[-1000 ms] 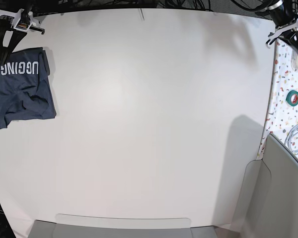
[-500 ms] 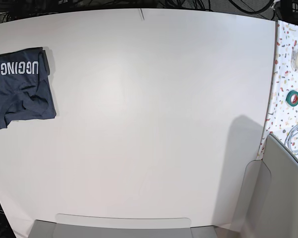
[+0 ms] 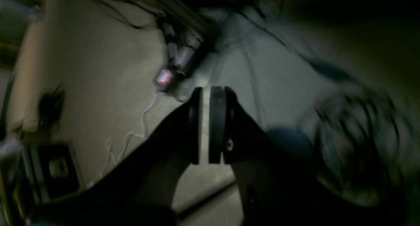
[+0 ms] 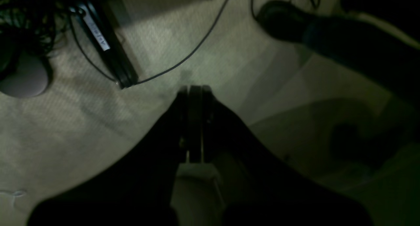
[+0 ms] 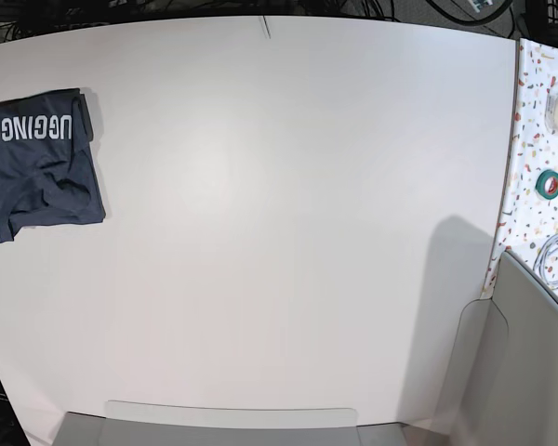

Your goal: Layout the t-shirt on the table in an organized manner, then fold the t-shirt properly

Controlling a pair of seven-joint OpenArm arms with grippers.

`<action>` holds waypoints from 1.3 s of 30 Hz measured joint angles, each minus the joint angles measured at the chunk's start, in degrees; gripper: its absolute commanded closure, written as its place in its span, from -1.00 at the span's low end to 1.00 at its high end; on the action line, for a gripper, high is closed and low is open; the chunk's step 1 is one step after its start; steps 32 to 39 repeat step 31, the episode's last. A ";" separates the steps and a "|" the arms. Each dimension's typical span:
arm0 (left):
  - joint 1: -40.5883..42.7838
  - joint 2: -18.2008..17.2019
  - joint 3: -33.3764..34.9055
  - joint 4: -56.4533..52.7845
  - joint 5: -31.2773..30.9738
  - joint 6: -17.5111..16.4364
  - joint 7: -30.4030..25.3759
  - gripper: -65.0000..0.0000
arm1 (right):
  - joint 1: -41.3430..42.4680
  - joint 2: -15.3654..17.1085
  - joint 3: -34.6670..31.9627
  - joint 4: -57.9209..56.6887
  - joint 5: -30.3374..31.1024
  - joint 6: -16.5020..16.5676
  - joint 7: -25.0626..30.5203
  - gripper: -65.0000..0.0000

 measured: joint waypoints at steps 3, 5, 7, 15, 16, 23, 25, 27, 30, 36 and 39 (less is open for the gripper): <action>-2.62 0.52 9.42 -3.06 0.09 -0.35 -0.50 0.92 | 6.51 0.63 0.00 -7.30 -0.57 -0.15 0.76 1.00; -5.77 0.83 16.13 -8.72 0.33 -0.35 -0.79 0.92 | 10.49 0.59 0.00 -10.21 -0.52 0.13 0.02 1.00; -10.56 1.33 24.04 -17.11 0.15 0.07 -0.50 0.92 | 14.60 0.48 0.00 -12.83 -1.09 0.22 -0.11 1.00; -22.10 4.83 45.53 -36.92 0.63 -0.50 -0.33 0.91 | 25.07 0.90 0.00 -19.37 -13.11 -0.15 0.66 1.00; -22.53 4.76 45.53 -37.05 0.37 -1.03 -0.17 0.91 | 25.20 0.79 0.00 -19.82 -14.32 -0.13 0.33 1.00; -24.46 4.31 45.88 -37.24 0.26 -27.76 4.48 0.92 | 28.28 0.87 0.00 -20.11 -20.83 -0.20 -0.13 1.00; -24.79 4.61 45.94 -37.20 0.24 -29.70 5.05 0.91 | 29.62 0.61 0.00 -19.74 -21.03 -0.17 0.59 1.00; -25.09 4.68 45.70 -37.20 0.24 -29.92 5.31 0.91 | 30.08 -0.09 0.00 -19.74 -21.03 -0.17 0.59 1.00; -26.97 4.96 45.70 -37.31 0.26 -30.01 5.31 0.91 | 29.59 -0.96 0.44 -19.74 -21.05 -0.11 0.00 1.00; -27.54 4.94 45.70 -37.48 0.22 -29.92 5.62 0.91 | 29.44 -1.01 0.44 -19.82 -21.03 0.11 -0.26 1.00; -27.54 4.94 45.70 -37.48 0.22 -29.92 5.62 0.91 | 29.44 -1.01 0.44 -19.82 -21.03 0.11 -0.26 1.00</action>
